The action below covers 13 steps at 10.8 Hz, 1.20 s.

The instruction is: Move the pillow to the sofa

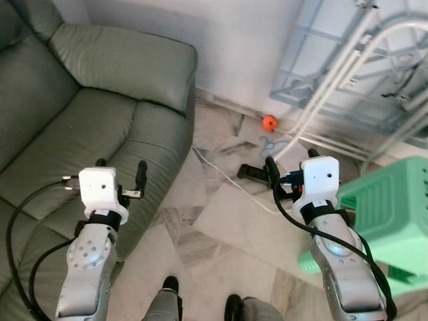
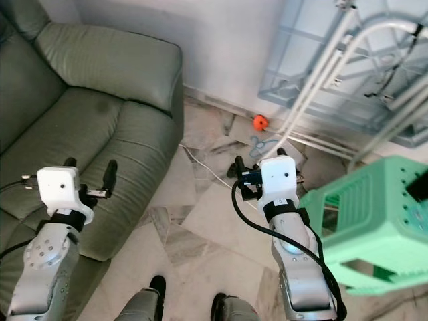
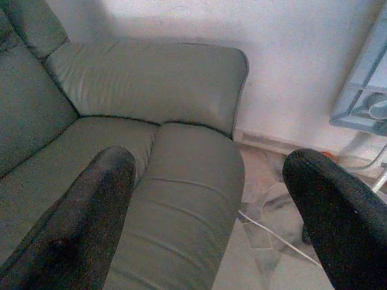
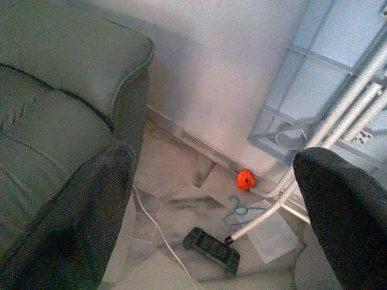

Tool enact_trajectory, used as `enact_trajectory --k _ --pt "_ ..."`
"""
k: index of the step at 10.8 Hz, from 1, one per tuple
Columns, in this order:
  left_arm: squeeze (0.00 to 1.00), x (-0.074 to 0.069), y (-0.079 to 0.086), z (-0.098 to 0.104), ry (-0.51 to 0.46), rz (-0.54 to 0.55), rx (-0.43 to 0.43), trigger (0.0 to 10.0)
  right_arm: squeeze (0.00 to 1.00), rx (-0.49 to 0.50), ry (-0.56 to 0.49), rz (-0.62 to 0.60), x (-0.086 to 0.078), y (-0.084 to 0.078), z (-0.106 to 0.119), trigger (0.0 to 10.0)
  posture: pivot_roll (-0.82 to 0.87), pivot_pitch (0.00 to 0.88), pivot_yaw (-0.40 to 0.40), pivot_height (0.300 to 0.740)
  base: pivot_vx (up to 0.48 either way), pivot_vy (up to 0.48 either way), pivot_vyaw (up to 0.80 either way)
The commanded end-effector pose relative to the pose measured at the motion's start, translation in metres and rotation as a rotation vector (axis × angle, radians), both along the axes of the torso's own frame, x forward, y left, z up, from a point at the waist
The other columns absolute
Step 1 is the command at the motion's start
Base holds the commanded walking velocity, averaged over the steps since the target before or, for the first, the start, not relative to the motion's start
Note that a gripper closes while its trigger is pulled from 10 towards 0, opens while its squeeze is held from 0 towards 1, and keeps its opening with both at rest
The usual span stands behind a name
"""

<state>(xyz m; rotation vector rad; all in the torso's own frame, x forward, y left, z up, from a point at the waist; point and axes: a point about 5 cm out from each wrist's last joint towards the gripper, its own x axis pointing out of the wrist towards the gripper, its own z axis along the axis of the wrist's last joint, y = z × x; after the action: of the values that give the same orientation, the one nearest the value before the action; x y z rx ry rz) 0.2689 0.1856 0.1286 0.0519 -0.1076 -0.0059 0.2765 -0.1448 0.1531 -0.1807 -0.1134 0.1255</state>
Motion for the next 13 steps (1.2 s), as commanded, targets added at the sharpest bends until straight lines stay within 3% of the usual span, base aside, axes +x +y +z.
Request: enact_trajectory --k 1,4,5,9,11,13 --pt "0.0 -0.001 0.0 -0.005 0.026 -0.006 -0.001 10.0 0.0 0.001 0.004 0.015 -0.002 0.001 -0.001 10.0 -0.03 0.233 -0.066 0.74 0.0 0.0 0.8" --pt "0.0 0.0 0.001 -0.01 0.052 0.016 -0.021 10.0 0.0 -0.005 0.002 0.036 -0.003 0.003 -0.001 10.0 -0.03 0.23 -0.069 0.74 0.0 0.0 0.8" --pt "0.0 0.001 0.004 -0.013 0.097 0.054 -0.025 10.0 0.0 -0.003 0.01 0.031 -0.002 0.003 -0.002 10.0 -0.04 0.233 -0.069 0.74 0.0 0.0 0.0" --pt "0.0 -0.002 0.015 -0.017 0.121 0.116 -0.052 10.0 0.0 0.006 0.014 0.041 -0.001 0.003 -0.001 10.0 -0.04 0.238 -0.068 0.74 0.0 0.0 0.0" --pt "0.0 -0.001 0.015 -0.017 0.102 0.138 -0.087 10.0 0.0 -0.001 0.011 0.059 -0.001 0.006 0.0 10.0 -0.04 0.239 -0.068 0.74 0.0 0.0 0.8" --pt "0.0 -0.002 0.018 -0.018 0.115 0.146 -0.052 10.0 0.0 0.005 0.012 0.073 0.0 0.007 0.0 10.0 -0.04 0.243 -0.064 0.74 0.0 0.0 0.8"
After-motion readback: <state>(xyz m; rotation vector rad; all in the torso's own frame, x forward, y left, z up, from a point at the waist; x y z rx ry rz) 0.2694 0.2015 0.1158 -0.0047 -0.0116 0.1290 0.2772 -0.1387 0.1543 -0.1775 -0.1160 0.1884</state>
